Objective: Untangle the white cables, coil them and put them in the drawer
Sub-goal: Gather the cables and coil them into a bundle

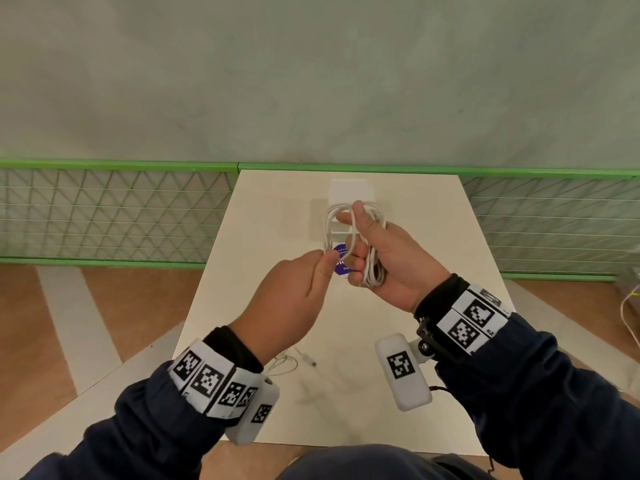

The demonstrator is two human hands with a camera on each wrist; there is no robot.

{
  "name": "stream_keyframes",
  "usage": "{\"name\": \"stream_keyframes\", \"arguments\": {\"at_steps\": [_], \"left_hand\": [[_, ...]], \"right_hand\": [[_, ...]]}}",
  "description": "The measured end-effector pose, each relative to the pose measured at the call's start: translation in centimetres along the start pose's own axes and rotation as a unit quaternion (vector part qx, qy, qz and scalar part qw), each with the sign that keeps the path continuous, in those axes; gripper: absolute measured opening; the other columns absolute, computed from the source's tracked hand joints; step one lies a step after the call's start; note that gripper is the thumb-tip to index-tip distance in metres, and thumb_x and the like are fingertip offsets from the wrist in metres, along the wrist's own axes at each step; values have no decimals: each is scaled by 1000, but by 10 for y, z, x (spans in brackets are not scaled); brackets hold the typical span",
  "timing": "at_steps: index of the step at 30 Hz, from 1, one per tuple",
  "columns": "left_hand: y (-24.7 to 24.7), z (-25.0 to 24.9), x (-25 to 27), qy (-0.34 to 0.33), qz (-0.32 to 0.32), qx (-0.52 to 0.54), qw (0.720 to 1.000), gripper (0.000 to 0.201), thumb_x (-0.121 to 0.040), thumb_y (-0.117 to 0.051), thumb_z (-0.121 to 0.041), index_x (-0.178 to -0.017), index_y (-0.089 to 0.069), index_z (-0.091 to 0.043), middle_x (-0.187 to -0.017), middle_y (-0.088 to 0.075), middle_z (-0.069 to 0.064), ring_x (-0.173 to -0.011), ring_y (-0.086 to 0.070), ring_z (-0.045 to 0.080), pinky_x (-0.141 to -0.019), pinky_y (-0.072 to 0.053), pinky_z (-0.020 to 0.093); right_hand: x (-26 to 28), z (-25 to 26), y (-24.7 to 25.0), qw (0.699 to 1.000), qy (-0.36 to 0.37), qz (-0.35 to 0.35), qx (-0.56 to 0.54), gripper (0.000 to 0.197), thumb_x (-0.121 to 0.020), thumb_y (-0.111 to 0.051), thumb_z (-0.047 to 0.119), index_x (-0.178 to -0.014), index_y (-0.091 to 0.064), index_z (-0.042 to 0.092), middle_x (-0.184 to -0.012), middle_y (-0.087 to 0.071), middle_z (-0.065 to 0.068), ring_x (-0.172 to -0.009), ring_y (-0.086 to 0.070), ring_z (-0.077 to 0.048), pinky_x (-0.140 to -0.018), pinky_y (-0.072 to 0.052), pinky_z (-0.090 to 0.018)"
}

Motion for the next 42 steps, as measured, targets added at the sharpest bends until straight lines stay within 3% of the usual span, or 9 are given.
{"name": "stream_keyframes", "arguments": {"at_steps": [6,12,16,20,24,29,32,36,42], "left_hand": [[3,4,9,20,-7,139,990,46,-105,-28,-50,-66,-45,-36,-60,-42,-6,-57,-39,15,-59,-37,43],[0,8,17,-3,132,121,984,50,-87,-41,-71,-61,-48,-29,-54,-43,-5,-53,-42,13,-59,-38,37],[6,11,8,25,93,210,973,27,-88,-57,-62,-93,-61,-35,-74,-73,3,-69,-69,20,-67,-54,31],[15,2,-1,47,35,224,973,28,-104,-45,-41,-90,-59,-21,-59,-66,5,-61,-62,36,-64,-49,45],[14,-5,-1,79,19,288,954,41,-103,-40,-43,-67,-47,-25,-46,-38,-9,-45,-34,15,-49,-34,33],[10,-10,-2,62,59,310,947,55,-85,-46,-70,-49,-62,-31,-48,-34,-2,-46,-27,15,-48,-24,28],[13,-6,-10,55,77,304,948,98,-52,-56,-96,-75,-68,-2,-43,-39,1,-40,-30,14,-43,-26,23],[19,-7,-18,46,129,286,948,67,-54,-48,-98,-56,-62,-33,-40,-37,-11,-37,-28,7,-42,-24,18],[15,-11,-23,188,162,236,940,75,-74,-7,-86,-42,-46,-29,-45,-32,-10,-41,-27,7,-46,-25,20]], "right_hand": [[4,-22,3,996,5,90,-28,83,-62,-92,45,-125,-58,3,-62,-41,0,-54,-45,-13,-53,-46,-28],[3,-25,-4,998,31,-22,51,21,-85,-79,26,-89,-72,7,-70,-47,-15,-64,-47,-29,-62,-46,-35],[5,-24,-8,985,85,-78,128,33,-95,-68,16,-63,-71,16,-54,-45,-11,-48,-45,-24,-54,-40,-33],[5,-27,-13,978,113,-83,154,24,-96,-66,18,-83,-67,-2,-55,-46,-13,-46,-45,-24,-52,-39,-35],[6,-27,-9,994,85,2,72,8,-92,-66,11,-96,-69,5,-52,-44,-6,-48,-44,-23,-56,-43,-39],[8,-16,0,990,24,121,72,44,-82,-80,26,-111,-64,-3,-53,-42,-4,-50,-44,-18,-52,-41,-29],[15,-16,-8,978,62,162,117,46,-87,-67,33,-118,-65,-1,-64,-52,-9,-54,-52,-14,-50,-40,-25],[17,-16,-16,977,91,167,101,58,-85,-52,25,-128,-54,-13,-69,-69,0,-56,-65,-4,-53,-47,-17],[9,-35,-13,979,155,64,116,14,-92,-67,8,-104,-70,0,-82,-73,-12,-74,-70,-27,-74,-55,-34]]}}
Point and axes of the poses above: each hand's wrist, its own x-axis away from the middle knuckle, its own y-axis out of the back of the hand, z = x × y, the point moved 2 cm from there along -x, towards the middle knuckle
